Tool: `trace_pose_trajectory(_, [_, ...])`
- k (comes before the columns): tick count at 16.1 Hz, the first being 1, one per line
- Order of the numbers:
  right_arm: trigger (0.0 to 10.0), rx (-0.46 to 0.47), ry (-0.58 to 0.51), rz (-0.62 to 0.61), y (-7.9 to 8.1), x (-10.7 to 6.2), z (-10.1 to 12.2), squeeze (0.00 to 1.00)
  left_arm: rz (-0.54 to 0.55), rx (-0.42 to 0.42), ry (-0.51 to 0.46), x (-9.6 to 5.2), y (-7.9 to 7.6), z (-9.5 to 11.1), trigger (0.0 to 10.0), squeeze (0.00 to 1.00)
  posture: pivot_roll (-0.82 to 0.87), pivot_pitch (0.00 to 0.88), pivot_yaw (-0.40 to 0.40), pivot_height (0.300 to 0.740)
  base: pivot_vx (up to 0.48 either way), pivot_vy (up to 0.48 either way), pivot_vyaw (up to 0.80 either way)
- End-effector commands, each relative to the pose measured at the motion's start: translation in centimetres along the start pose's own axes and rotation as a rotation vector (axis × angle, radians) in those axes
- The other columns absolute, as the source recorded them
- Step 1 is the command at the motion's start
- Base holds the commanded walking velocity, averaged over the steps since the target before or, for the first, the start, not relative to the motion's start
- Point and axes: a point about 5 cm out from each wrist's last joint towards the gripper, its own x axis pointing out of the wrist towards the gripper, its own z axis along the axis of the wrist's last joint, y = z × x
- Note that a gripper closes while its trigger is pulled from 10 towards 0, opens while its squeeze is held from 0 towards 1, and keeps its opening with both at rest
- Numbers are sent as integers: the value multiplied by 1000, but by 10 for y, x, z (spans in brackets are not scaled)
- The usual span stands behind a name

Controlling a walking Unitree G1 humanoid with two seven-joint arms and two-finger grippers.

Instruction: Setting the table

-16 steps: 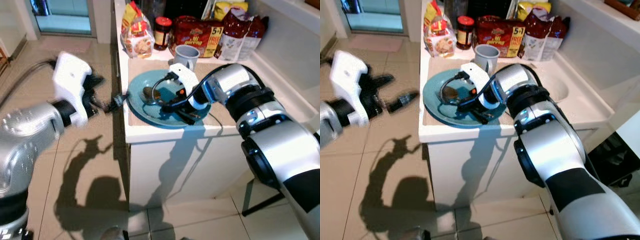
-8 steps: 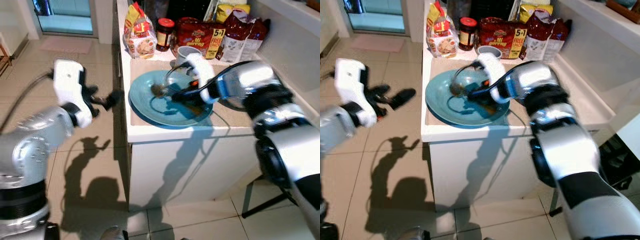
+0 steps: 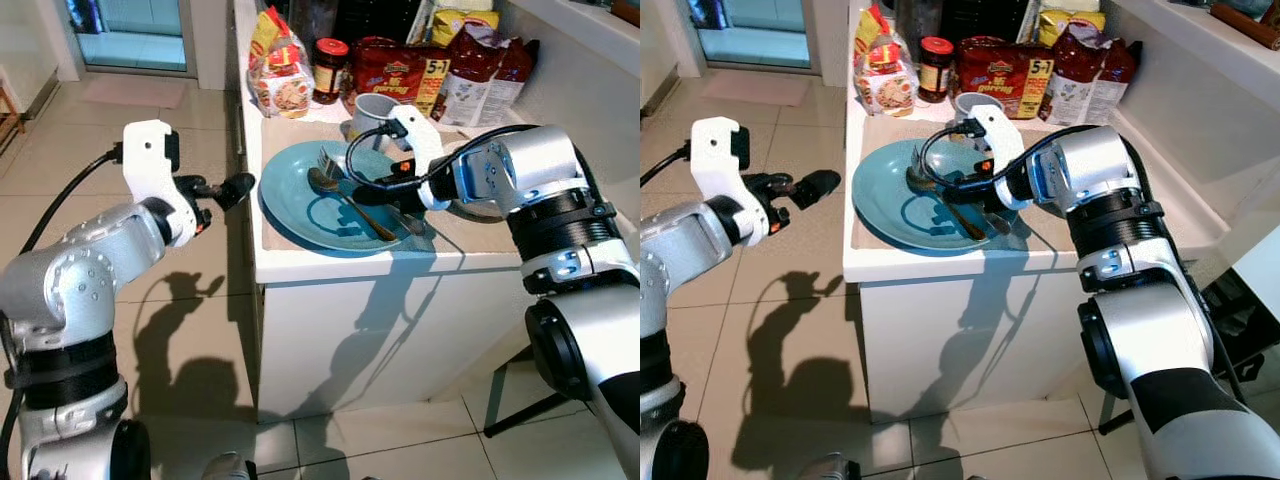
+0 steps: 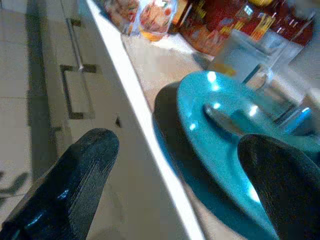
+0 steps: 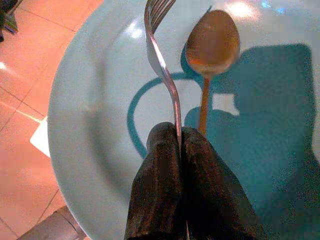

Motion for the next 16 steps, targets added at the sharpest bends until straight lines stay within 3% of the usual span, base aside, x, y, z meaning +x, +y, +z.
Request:
trace_pose_trajectory(1, [0, 11, -31, -24, -3, -8, 2, 0, -22, -34, 4, 1, -4, 2, 10000, 1000, -2, 5, -132, 740, 0, 0, 0])
trace_pose_trajectory(4, [0, 13, -49, -33, 0, -12, 2, 0, -7, -57, 35, 1, -3, -3, 10000, 1000, 0, 14, -133, 740, 0, 0, 0])
trace_pose_trajectory(5, [0, 11, -51, -40, 0, -12, 2, 0, -5, -61, 37, 1, -2, -3, 10000, 855, 1, 14, -133, 740, 0, 0, 0])
trace_pose_trajectory(6, [0, 4, -53, -55, -2, -11, 3, 0, -7, -66, 34, 2, -2, -2, 10000, 82, 2, 14, -131, 740, 0, 0, 0])
trace_pose_trajectory(7, [9804, -40, -65, -118, -6, -7, 5, 0, -12, -71, 26, 4, -3, 1, 10000, 0, -2, 20, -127, 740, 0, 0, 0])
trace_pose_trajectory(10, [10000, -58, -91, -179, -10, 4, 9, 0, -25, -68, 20, 6, -6, 6, 10000, 0, 0, 32, -124, 740, 0, 0, 0])
trace_pose_trajectory(12, [10000, -63, -38, -231, -16, 11, 0, 0, -26, -59, 29, 5, -8, 4, 10000, 0, 8, 36, -130, 740, 0, 0, 0])
trace_pose_trajectory(16, [10000, -57, -29, -222, -16, 19, -5, 0, -20, -61, 30, 4, -5, 5, 10000, 0, 12, 37, -133, 740, 0, 0, 0])
